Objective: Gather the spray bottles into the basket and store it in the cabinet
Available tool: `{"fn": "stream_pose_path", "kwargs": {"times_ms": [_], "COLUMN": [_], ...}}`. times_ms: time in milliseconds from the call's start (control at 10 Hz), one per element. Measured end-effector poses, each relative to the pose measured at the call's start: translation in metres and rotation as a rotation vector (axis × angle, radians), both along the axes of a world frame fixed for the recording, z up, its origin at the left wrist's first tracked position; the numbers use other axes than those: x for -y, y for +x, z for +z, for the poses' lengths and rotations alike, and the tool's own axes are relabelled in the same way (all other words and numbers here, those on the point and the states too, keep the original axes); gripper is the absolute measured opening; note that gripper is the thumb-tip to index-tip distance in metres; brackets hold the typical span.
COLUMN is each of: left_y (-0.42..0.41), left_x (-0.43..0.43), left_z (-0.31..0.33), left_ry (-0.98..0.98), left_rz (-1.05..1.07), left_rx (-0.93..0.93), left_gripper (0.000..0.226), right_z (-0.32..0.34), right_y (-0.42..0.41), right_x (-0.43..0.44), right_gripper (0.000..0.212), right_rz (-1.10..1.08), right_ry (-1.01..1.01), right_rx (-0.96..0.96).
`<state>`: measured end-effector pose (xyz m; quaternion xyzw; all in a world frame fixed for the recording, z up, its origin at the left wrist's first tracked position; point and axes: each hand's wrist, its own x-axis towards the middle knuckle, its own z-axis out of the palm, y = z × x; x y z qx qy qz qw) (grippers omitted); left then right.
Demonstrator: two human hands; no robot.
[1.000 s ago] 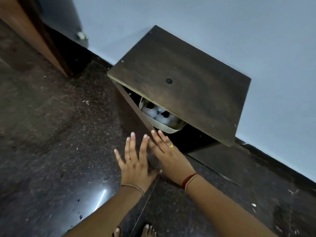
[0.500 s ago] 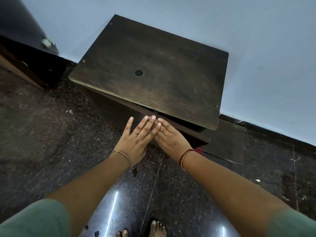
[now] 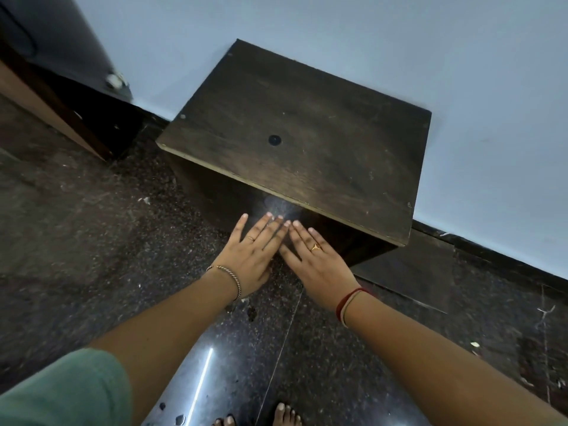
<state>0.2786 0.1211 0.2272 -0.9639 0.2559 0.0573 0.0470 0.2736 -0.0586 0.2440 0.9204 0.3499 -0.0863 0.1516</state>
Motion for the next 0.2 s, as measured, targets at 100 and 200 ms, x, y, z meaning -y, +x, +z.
{"fn": "stream_pose_path", "kwargs": {"times_ms": [100, 200], "left_y": [-0.005, -0.007], "left_x": [-0.014, -0.021], "left_z": [0.043, 0.090], "left_ry": [-0.143, -0.196], "left_rz": [-0.010, -0.023], "left_rx": [0.060, 0.134], "left_gripper": [0.086, 0.078], "right_z": [0.040, 0.084], "right_y": [-0.010, -0.021], "right_x": [-0.015, -0.022], "right_gripper": [0.054, 0.052], "right_rz": [0.130, 0.100], "right_ry": [0.113, 0.244], "right_rx": [0.088, 0.095]}}
